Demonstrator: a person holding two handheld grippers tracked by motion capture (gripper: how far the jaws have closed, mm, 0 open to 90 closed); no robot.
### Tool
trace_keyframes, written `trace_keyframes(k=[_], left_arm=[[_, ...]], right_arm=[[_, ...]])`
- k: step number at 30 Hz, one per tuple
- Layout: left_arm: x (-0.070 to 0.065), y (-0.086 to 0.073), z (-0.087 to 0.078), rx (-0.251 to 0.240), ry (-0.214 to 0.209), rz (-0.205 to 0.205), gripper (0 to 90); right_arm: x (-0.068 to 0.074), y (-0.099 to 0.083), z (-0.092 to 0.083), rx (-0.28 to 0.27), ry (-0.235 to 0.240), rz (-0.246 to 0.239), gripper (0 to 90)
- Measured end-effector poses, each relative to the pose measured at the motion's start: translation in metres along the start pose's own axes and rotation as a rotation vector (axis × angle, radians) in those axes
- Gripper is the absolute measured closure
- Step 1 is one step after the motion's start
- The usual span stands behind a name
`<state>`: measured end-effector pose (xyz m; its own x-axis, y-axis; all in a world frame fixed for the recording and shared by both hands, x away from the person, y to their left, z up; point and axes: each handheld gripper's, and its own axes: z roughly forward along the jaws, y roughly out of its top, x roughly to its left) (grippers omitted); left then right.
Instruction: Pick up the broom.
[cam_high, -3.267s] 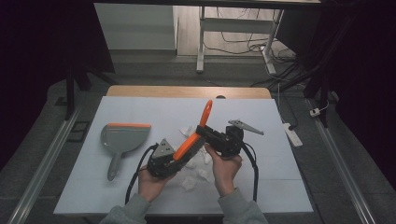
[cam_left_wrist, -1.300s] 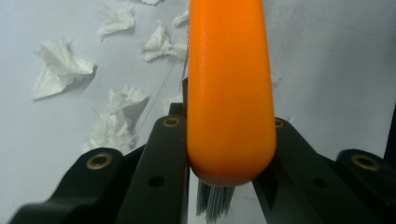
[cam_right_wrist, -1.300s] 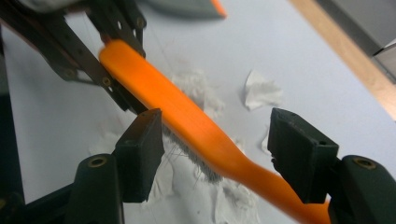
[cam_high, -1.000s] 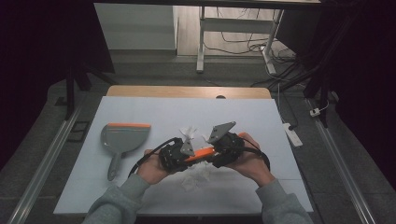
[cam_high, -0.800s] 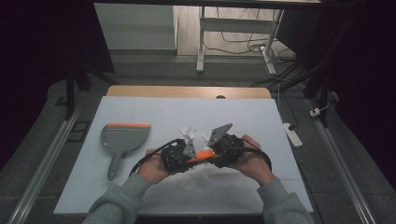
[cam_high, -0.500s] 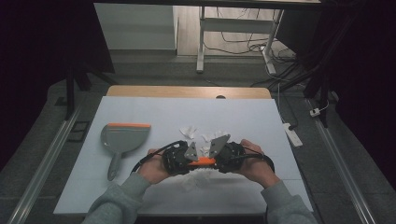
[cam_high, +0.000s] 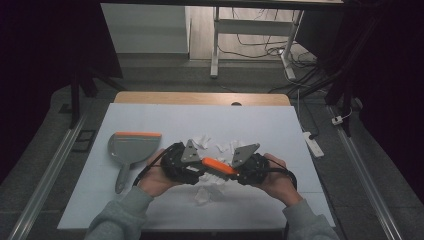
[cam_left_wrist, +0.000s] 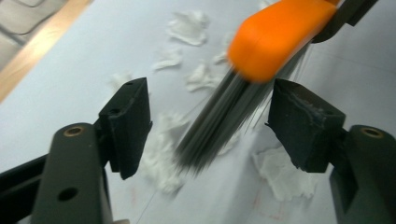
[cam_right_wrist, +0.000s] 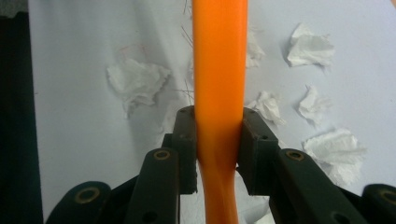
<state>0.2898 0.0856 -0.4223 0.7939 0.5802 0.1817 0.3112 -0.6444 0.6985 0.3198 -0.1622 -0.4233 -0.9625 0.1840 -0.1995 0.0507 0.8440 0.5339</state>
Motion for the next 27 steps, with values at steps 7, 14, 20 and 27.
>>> trace_keyframes(k=[7, 14, 20, 27], left_arm=[[0.012, -0.037, -0.018, -0.028, 0.027, -0.119, 28.2], [0.019, -0.078, -0.032, -0.034, 0.060, -0.197, 28.3], [0.025, -0.110, -0.042, -0.048, 0.078, -0.284, 28.6], [0.024, -0.137, -0.047, -0.044, 0.079, -0.340, 29.0]], right_arm=[[-0.009, -0.009, 0.000, -0.086, 0.012, 0.098, 70.9], [-0.017, -0.014, 0.002, -0.111, -0.012, 0.153, 70.9], [-0.023, -0.021, 0.000, -0.149, -0.027, 0.213, 70.9], [-0.026, -0.031, -0.006, -0.163, -0.043, 0.291, 70.9]])
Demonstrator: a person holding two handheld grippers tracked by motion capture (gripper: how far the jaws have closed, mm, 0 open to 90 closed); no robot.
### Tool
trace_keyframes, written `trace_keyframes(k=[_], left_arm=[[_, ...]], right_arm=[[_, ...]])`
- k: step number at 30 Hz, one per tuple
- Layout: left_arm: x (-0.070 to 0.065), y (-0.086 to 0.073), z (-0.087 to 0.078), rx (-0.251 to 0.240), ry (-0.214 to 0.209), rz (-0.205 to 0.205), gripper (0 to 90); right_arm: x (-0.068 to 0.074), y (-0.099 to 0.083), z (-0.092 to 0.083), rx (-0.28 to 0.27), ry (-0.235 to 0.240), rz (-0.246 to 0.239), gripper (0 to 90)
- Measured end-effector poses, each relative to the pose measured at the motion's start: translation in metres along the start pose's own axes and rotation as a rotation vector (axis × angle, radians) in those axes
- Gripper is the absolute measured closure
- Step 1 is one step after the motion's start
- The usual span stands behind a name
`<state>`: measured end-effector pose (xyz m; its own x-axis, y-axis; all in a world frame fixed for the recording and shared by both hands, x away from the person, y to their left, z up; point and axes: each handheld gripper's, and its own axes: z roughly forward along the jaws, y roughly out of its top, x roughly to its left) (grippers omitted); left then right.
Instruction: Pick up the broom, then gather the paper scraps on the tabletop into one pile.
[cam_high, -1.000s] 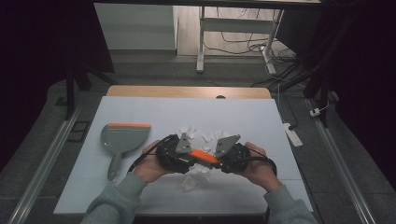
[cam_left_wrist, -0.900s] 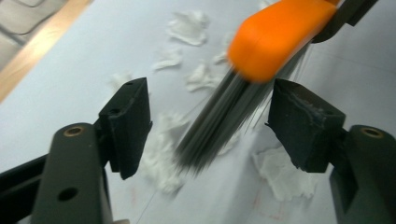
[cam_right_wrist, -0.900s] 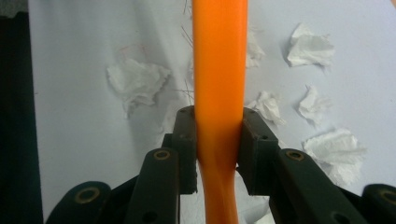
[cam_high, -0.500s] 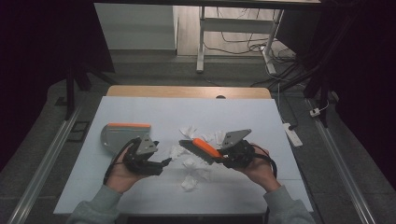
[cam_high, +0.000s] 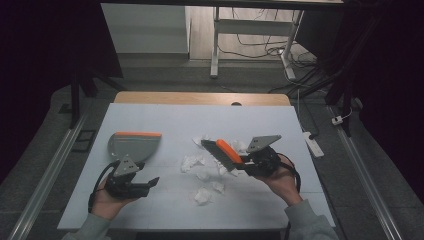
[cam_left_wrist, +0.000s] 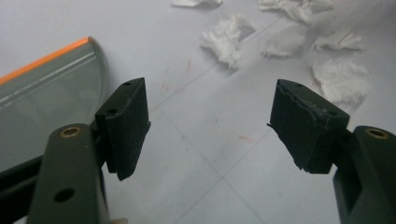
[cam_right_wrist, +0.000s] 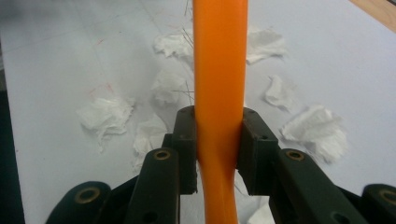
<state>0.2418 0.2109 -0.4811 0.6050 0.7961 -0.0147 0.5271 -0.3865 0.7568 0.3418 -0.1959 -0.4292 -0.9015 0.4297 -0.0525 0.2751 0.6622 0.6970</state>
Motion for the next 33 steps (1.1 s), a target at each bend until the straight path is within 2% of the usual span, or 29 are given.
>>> trace_keyframes(k=[3, 9, 13, 19, 20, 25, 30, 33], left_arm=[[0.001, -0.009, -0.003, 0.005, 0.013, -0.015, 29.1], [0.008, -0.021, -0.010, -0.003, 0.039, -0.051, 29.3], [0.012, -0.024, -0.012, -0.017, 0.045, -0.073, 29.7], [0.015, -0.025, -0.010, -0.015, 0.039, -0.080, 30.0], [0.015, -0.025, -0.010, -0.015, 0.039, -0.080, 29.9], [0.014, -0.025, -0.011, -0.023, 0.035, -0.080, 29.9], [0.014, -0.026, -0.009, -0.018, 0.031, -0.079, 29.9], [0.014, -0.026, -0.008, -0.016, 0.029, -0.077, 29.9]], right_arm=[[-0.003, -0.002, -0.006, -0.011, -0.020, 0.039, 70.9], [-0.007, -0.004, -0.021, -0.007, -0.065, 0.086, 70.9], [-0.016, -0.007, -0.031, 0.008, -0.091, 0.129, 70.9], [-0.030, -0.005, -0.041, 0.040, -0.120, 0.187, 70.9], [-0.032, -0.005, -0.042, 0.041, -0.124, 0.183, 70.9], [-0.042, -0.003, -0.044, 0.066, -0.149, 0.224, 70.9], [-0.057, -0.005, -0.041, 0.119, -0.177, 0.279, 70.9], [-0.068, -0.006, -0.034, 0.170, -0.190, 0.314, 70.9]])
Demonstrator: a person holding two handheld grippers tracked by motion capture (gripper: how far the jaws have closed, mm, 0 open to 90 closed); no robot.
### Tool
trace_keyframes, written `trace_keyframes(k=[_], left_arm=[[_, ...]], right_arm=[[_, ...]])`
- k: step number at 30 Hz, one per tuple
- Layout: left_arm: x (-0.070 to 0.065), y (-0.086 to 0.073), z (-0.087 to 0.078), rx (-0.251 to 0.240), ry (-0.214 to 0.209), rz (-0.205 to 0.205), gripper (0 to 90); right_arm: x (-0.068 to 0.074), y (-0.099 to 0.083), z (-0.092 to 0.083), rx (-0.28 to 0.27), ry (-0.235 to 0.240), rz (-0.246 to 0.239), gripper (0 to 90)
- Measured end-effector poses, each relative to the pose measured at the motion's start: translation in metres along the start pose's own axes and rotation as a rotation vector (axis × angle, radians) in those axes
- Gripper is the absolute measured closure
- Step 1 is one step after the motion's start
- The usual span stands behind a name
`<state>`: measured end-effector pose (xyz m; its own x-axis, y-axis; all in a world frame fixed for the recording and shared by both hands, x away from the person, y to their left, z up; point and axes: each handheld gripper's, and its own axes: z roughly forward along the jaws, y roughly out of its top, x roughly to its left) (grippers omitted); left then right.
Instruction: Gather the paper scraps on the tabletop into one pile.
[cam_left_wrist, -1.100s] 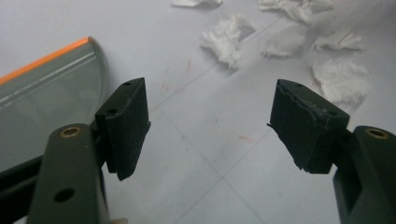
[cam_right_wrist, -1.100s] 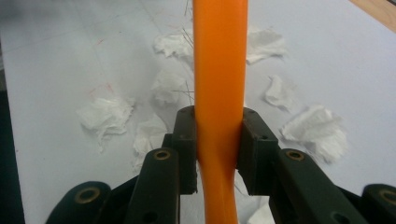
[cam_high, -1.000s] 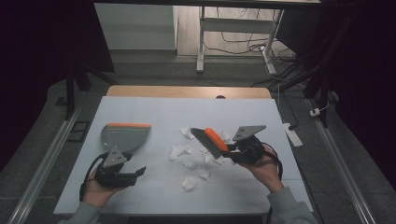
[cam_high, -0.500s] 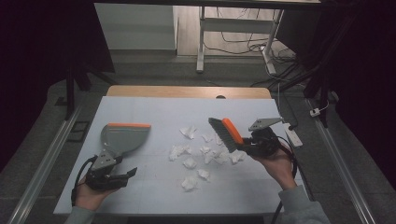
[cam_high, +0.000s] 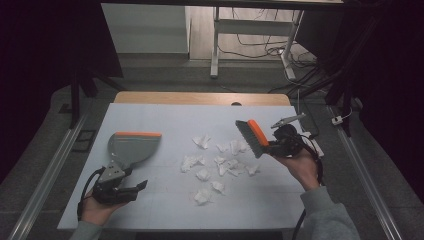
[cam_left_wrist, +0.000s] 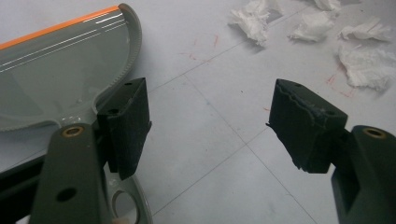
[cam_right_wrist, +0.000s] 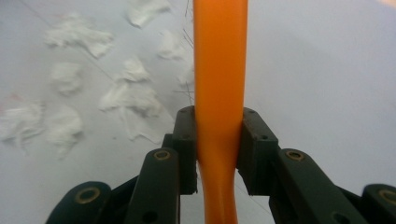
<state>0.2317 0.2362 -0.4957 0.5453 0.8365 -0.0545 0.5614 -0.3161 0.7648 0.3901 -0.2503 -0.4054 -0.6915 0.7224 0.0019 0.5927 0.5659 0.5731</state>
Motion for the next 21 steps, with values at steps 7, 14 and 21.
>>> trace_keyframes(k=[7, 14, 21], left_arm=[[0.001, -0.001, 0.001, 0.002, -0.003, -0.002, 29.9], [0.001, -0.002, 0.003, 0.004, -0.005, -0.001, 29.9], [0.003, -0.002, 0.003, 0.002, -0.007, -0.010, 29.9]], right_arm=[[-0.016, 0.004, 0.023, 0.145, -0.040, 0.043, 70.9], [-0.023, 0.011, 0.036, 0.217, -0.082, 0.041, 70.9], [-0.025, 0.026, 0.050, 0.269, -0.100, 0.019, 70.8]])
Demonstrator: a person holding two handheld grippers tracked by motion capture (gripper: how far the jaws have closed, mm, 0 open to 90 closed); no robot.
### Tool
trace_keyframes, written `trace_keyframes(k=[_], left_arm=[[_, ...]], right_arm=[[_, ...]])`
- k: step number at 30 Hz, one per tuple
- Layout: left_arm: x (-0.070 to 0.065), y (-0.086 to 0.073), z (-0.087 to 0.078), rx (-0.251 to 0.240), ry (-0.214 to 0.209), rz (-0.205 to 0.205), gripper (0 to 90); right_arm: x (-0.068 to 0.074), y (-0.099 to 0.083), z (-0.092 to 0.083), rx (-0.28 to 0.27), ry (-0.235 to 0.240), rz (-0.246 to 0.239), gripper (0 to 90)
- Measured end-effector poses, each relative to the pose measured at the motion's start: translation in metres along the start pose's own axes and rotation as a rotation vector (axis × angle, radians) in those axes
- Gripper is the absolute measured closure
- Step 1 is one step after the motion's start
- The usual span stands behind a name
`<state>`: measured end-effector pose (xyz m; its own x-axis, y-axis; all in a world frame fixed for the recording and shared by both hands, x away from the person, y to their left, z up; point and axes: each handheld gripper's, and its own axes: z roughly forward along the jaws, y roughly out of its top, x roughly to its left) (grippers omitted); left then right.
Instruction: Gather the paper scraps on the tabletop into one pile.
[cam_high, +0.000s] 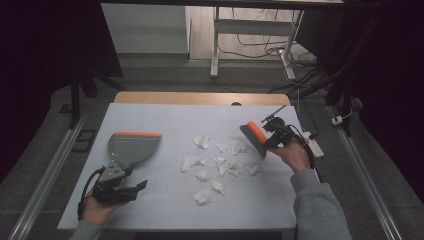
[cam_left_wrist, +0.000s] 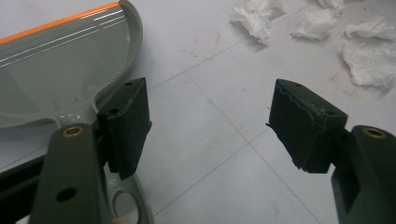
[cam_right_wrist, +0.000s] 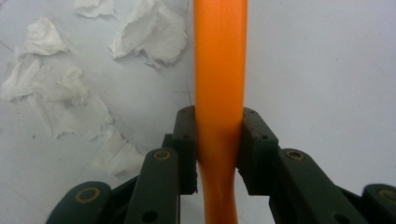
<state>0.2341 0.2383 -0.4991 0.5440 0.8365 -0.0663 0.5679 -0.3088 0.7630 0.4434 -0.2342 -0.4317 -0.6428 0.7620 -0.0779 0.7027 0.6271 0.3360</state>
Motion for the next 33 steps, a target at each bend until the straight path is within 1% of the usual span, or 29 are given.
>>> trace_keyframes(k=[2, 6, 8, 9, 11, 15, 16, 18, 20, 21, 23, 25, 27, 31, 33], left_arm=[[0.000, 0.000, 0.000, 0.000, 0.001, -0.002, 30.0], [-0.001, 0.000, 0.000, 0.000, 0.002, 0.003, 29.9], [-0.001, 0.000, 0.000, 0.000, 0.003, 0.005, 29.9], [-0.001, 0.000, 0.000, -0.001, 0.002, 0.003, 29.9], [0.000, 0.000, 0.000, -0.003, 0.004, -0.002, 30.0], [0.000, 0.000, 0.000, -0.001, 0.002, 0.000, 29.9], [0.000, 0.000, 0.000, -0.001, 0.002, 0.001, 29.9], [0.000, 0.000, 0.000, -0.002, 0.002, 0.001, 29.9], [0.000, 0.000, 0.000, -0.002, 0.000, 0.003, 30.0], [0.000, 0.000, 0.000, -0.001, 0.001, 0.003, 30.0], [-0.001, 0.000, 0.001, 0.001, 0.000, 0.002, 29.9], [-0.001, 0.000, 0.001, 0.002, 0.000, 0.003, 29.9], [-0.001, 0.000, 0.001, 0.000, 0.000, 0.003, 29.9], [-0.001, 0.000, 0.001, 0.003, -0.002, 0.004, 30.0], [-0.002, 0.000, 0.002, 0.004, -0.005, 0.006, 29.9]], right_arm=[[0.002, 0.006, 0.002, 0.015, -0.005, -0.007, 70.9], [0.005, 0.018, 0.009, 0.062, -0.020, -0.024, 70.9], [0.008, 0.025, 0.013, 0.086, -0.009, -0.030, 70.9], [0.010, 0.028, 0.015, 0.095, -0.007, -0.045, 70.9], [0.015, 0.034, 0.018, 0.112, -0.001, -0.052, 70.9], [0.030, 0.044, 0.022, 0.141, 0.000, -0.097, 70.9], [0.033, 0.046, 0.022, 0.139, 0.006, -0.125, 71.0], [0.044, 0.048, 0.022, 0.132, 0.032, -0.149, 71.0], [0.055, 0.048, 0.019, 0.117, 0.088, -0.172, 70.9], [0.060, 0.047, 0.017, 0.105, 0.105, -0.184, 70.9], [0.065, 0.045, 0.011, 0.072, 0.106, -0.203, 70.9], [0.061, 0.040, 0.002, 0.038, 0.116, -0.172, 70.9], [0.050, 0.033, -0.008, 0.008, 0.091, -0.136, 70.9], [0.027, 0.011, -0.026, -0.003, 0.046, -0.049, 70.9], [0.017, -0.002, -0.031, 0.013, 0.013, -0.001, 70.9]])
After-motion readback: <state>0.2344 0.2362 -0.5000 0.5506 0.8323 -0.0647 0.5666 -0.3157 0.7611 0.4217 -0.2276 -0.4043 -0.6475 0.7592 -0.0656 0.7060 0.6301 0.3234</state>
